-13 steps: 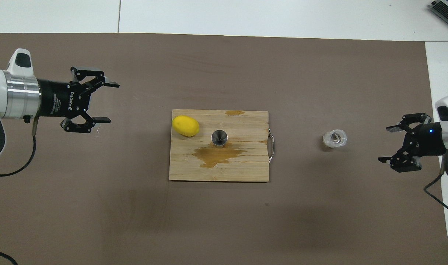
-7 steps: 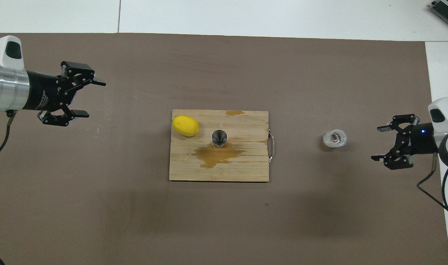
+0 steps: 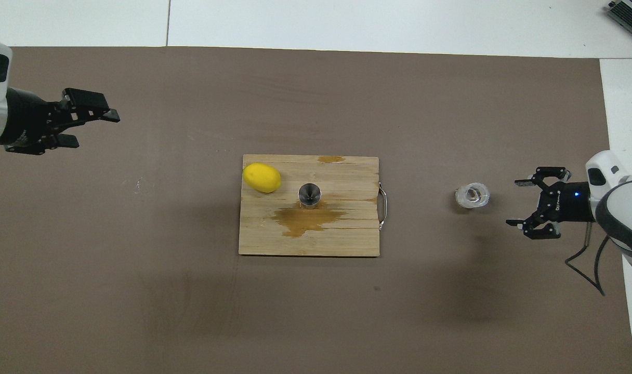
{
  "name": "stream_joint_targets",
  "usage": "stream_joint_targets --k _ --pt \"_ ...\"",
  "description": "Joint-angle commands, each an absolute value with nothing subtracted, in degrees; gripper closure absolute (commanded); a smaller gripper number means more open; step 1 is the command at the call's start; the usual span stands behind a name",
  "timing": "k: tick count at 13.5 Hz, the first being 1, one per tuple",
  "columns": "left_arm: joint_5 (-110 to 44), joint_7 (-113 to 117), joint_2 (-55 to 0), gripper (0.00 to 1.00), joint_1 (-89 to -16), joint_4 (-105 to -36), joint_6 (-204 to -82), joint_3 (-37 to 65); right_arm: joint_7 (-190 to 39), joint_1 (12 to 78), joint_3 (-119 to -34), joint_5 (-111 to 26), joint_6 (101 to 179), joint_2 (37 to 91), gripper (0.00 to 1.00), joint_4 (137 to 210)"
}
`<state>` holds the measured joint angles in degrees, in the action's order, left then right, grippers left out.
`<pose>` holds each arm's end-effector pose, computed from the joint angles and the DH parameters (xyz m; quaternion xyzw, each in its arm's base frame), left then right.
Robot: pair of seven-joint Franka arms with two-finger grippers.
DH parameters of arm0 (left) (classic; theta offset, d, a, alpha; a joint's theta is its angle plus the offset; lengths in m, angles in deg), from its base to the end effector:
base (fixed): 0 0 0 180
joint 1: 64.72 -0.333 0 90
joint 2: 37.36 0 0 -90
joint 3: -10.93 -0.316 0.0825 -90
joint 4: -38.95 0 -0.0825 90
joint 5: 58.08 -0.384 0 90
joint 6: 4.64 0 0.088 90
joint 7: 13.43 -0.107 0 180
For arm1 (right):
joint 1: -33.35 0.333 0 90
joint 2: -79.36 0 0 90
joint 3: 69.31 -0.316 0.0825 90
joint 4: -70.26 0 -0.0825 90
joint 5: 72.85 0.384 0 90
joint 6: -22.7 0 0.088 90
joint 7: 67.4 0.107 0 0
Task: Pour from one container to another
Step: 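Withdraw the left gripper while the right gripper opens toward the white cup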
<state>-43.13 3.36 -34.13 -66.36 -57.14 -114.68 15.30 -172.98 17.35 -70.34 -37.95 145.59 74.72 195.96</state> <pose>0.5977 -0.0456 0.5768 0.9754 0.1538 0.0696 0.1418 0.5203 -0.1143 0.3439 -0.7965 -0.5508 -0.1788 0.1736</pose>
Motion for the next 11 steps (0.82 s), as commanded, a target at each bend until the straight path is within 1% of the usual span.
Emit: stream_joint_targets --k 1,4,7,9,11 --pt "-47.7 -3.5 -33.2 0.00 -67.5 -52.6 -111.4 15.8 -177.3 17.0 -71.0 -35.2 148.5 73.6 0.00 196.8" --pt "-52.2 -14.4 -33.7 0.00 -67.0 -52.1 -108.7 15.8 -177.8 19.3 -71.0 -35.1 152.7 71.0 0.00 196.9" --pt "-53.7 -16.2 -34.5 0.00 -66.3 -52.0 -103.6 16.7 -178.0 19.5 -71.1 -34.1 153.1 68.7 0.00 196.9" --pt "-53.4 -16.4 -35.3 0.00 -66.2 -52.5 -102.1 17.0 -178.8 19.8 -71.1 -34.0 153.1 68.4 0.00 196.9" --pt "-54.1 -17.3 -35.7 0.00 -65.9 -52.2 -100.0 17.1 -179.1 19.9 -71.1 -32.3 153.3 66.9 0.00 196.9"
